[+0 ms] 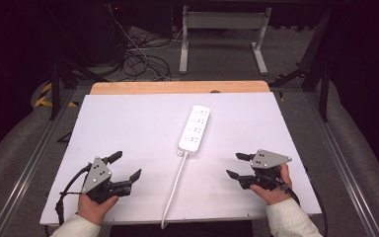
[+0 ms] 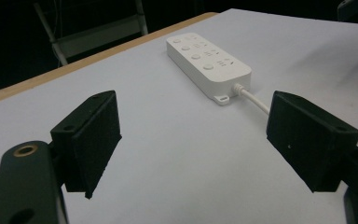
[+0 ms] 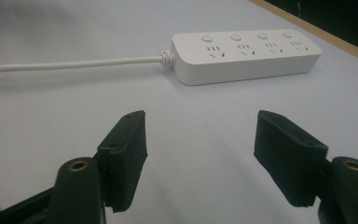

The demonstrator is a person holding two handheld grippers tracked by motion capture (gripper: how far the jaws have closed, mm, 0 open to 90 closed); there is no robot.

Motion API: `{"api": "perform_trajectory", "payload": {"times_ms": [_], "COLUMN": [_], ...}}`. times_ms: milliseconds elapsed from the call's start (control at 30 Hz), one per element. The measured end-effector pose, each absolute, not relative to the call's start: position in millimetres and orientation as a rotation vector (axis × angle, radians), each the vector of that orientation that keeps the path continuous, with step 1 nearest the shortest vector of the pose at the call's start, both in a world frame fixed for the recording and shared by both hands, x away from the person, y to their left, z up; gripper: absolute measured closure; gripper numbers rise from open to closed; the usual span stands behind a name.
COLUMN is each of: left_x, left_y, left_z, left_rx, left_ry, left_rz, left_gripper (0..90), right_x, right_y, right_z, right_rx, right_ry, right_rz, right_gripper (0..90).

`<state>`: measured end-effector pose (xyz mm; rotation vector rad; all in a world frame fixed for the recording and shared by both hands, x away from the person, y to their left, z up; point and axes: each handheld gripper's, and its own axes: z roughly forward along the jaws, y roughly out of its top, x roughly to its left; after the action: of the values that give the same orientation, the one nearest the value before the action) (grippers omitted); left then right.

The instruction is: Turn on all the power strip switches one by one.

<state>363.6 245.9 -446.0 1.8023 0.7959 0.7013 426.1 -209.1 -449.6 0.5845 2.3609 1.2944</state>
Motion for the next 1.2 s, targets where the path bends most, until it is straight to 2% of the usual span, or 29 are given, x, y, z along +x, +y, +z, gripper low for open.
{"api": "perform_trajectory", "payload": {"times_ms": [400, 633, 1200], "left_x": [359, 358, 357], "left_y": [245, 248, 249], "left_z": [-443, -440, -440], "left_rx": [1.839, 1.808, 1.820], "left_ry": [0.772, 0.801, 0.806], "left_rz": [0.777, 0.707, 0.764], "left_gripper": [18.0, 17.8, 17.8], "right_x": [426, 425, 432], "right_y": [-207, -206, -197], "right_z": [-448, -447, -435], "right_rx": [0.564, 0.561, 0.567], "right_ry": [2.372, 2.378, 2.401], "right_rz": [1.291, 1.300, 1.252], "right_gripper": [37.7, 38.2, 38.0]}}
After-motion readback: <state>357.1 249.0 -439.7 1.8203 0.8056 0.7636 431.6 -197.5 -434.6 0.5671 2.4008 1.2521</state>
